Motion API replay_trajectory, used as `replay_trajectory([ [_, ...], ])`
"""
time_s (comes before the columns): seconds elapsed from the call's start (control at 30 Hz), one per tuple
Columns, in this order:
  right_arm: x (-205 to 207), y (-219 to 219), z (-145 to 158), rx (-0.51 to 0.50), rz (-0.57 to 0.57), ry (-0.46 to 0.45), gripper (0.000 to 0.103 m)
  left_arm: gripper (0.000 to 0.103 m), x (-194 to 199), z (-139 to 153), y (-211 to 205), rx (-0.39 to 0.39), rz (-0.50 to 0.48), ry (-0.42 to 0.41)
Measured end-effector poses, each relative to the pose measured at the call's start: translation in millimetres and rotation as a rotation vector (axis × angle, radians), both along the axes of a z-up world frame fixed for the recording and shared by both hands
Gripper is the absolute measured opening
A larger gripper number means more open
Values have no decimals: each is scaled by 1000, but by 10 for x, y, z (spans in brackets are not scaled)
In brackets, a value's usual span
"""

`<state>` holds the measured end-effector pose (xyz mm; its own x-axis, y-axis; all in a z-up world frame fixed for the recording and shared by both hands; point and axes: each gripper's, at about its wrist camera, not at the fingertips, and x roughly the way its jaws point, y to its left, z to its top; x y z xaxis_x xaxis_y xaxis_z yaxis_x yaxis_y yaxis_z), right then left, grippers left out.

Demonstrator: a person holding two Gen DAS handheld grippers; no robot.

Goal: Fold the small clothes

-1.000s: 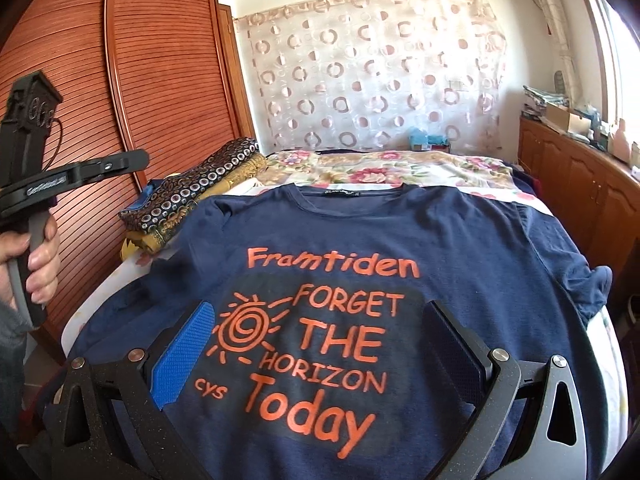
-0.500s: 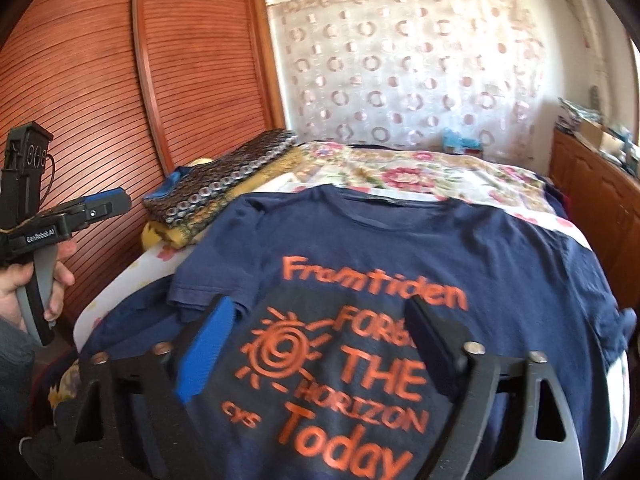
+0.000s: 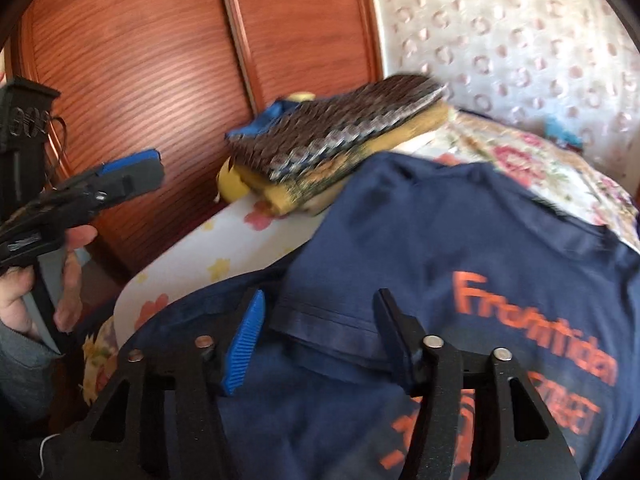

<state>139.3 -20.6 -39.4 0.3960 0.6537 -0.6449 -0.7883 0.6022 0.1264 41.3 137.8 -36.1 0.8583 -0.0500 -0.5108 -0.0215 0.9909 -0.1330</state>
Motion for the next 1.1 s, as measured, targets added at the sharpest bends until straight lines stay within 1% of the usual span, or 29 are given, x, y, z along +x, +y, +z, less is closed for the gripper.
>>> replay_trajectory([
  [0.03,58,107,-50,-9,17,20,46,81,-2,-30,6,1,3,6],
  [0.07,98,154,-82,-12,30,35,44,81,-10,-54,14,3,5,10],
  [0.13,173,247,-136,-21,43,56,42,81,-29,-69,17,6,6,15],
  [0.27,296,413,-132,-25,52,61,42,81,-42,-117,-17,12,-5,24],
  [0.33,301,465,-133,-39,60,55,36,81,-34,-141,-38,16,-10,30],
  [0.37,302,486,-140,-53,62,50,31,81,-30,-158,-52,19,-11,34],
  [0.4,325,518,-167,-70,62,44,23,81,-27,-176,-64,20,-14,38],
  [0.43,291,502,-123,-76,64,41,14,81,-24,-195,-75,20,-16,42],
  [0.53,273,413,-65,-51,67,49,6,81,-23,-222,-91,16,-19,49],
  [0.6,230,301,27,-10,63,59,5,81,-17,-249,-102,16,-21,58],
  [0.7,289,158,130,35,41,56,4,81,-6,-279,-110,17,-24,67],
  [0.87,380,-115,256,78,-28,40,3,81,2,-301,-135,14,-30,73],
  [1.03,566,-445,316,82,-162,7,3,81,1,-304,-151,15,-34,75],
  [1.1,691,-621,289,72,-248,3,3,81,7,-312,-160,16,-37,77],
])
